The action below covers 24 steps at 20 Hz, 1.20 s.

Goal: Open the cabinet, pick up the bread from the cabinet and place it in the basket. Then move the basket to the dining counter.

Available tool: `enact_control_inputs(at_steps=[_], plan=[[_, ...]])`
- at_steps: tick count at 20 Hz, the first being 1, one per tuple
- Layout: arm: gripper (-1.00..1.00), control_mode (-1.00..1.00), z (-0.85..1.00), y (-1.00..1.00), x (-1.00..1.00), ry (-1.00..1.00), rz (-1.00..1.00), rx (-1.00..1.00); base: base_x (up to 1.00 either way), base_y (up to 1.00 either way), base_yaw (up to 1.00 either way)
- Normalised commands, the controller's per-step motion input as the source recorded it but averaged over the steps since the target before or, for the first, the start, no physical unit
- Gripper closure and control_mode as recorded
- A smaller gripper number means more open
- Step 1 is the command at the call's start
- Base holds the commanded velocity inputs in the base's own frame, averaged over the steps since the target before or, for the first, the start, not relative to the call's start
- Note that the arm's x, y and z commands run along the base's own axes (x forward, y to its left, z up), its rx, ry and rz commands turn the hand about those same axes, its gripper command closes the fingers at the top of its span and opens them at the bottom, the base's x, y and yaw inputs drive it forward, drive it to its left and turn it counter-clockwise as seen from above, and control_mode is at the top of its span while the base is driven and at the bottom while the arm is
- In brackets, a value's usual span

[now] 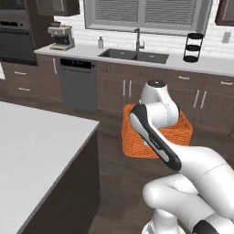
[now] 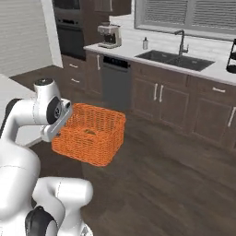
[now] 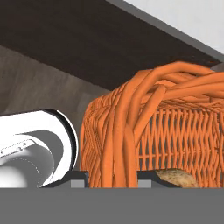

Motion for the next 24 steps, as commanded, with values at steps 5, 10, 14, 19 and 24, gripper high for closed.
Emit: enact_control_inputs(at_steps=[5,10,14,19,24], plan=[[1.0,1.0,0.0,0.0,0.0,0.0,0.0,0.0,-0.06,0.0,0.92],[1.0,1.0,0.0,0.0,0.0,0.0,0.0,0.0,0.13,0.0,0.72],[1.0,1.0,0.0,0.0,0.0,0.0,0.0,0.0,0.03,0.15,0.4],[1.0,1.0,0.0,0.0,0.0,0.0,0.0,0.0,0.17,0.42,0.4],[1.0,1.0,0.0,0.0,0.0,0.0,0.0,0.0,0.21,0.73,0.44]])
